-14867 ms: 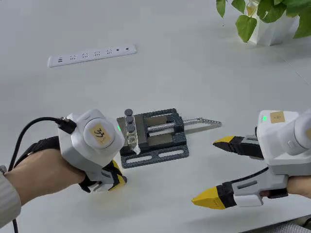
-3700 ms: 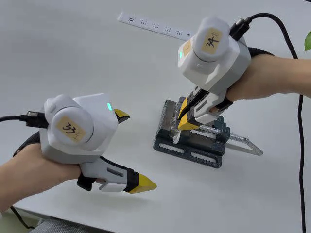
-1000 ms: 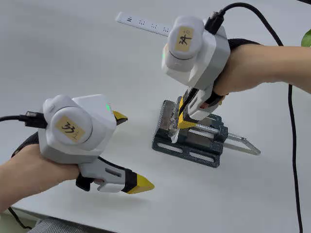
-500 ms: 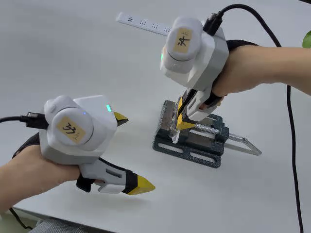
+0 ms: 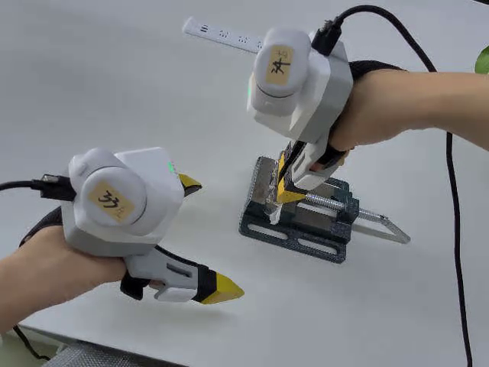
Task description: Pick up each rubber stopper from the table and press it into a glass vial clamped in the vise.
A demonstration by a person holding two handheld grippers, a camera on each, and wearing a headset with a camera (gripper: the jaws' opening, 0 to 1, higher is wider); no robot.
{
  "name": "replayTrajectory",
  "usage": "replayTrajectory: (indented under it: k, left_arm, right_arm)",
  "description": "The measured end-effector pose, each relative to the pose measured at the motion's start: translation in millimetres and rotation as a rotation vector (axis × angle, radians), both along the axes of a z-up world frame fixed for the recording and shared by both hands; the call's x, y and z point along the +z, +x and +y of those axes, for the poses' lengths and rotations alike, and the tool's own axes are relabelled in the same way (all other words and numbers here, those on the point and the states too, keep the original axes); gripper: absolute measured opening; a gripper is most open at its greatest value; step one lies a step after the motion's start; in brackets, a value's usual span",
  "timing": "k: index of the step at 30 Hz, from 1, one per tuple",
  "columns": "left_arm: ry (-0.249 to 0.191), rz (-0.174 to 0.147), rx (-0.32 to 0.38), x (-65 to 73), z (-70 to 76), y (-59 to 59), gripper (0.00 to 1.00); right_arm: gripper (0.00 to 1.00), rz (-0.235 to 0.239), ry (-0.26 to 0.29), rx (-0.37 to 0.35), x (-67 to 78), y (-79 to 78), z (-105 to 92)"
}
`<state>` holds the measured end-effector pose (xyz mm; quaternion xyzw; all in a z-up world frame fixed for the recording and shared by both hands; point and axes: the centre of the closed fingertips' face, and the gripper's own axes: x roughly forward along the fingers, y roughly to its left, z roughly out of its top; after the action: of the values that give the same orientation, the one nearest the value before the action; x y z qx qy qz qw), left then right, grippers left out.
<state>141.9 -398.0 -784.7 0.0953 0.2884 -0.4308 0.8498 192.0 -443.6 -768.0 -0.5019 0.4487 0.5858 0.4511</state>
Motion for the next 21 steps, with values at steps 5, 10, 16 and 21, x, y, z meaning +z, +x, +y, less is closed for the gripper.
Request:
replayTrajectory:
  k: [5,10,16,21]
  left_arm:
    - [0.0,0.0,0.002,0.4,-0.1,0.3,0.89]
    - [0.0,0.0,0.004,0.5,0.1,0.6,0.89]
    - [-0.001,0.001,-0.002,0.8,-3.0,1.0,0.89]
    - [-0.001,-0.001,-0.002,1.5,-4.9,1.1,0.89]
  right_arm:
    - [0.04,-0.003,-0.009,-0.006,0.8,-0.7,-0.4]
    - [0.04,-0.003,-0.01,-0.015,-0.1,-0.1,-0.6]
    - [0.04,-0.007,-0.014,-0.032,-1.0,1.4,0.4]
    - [0.04,-0.009,-0.01,-0.035,-1.1,1.2,-0.7]
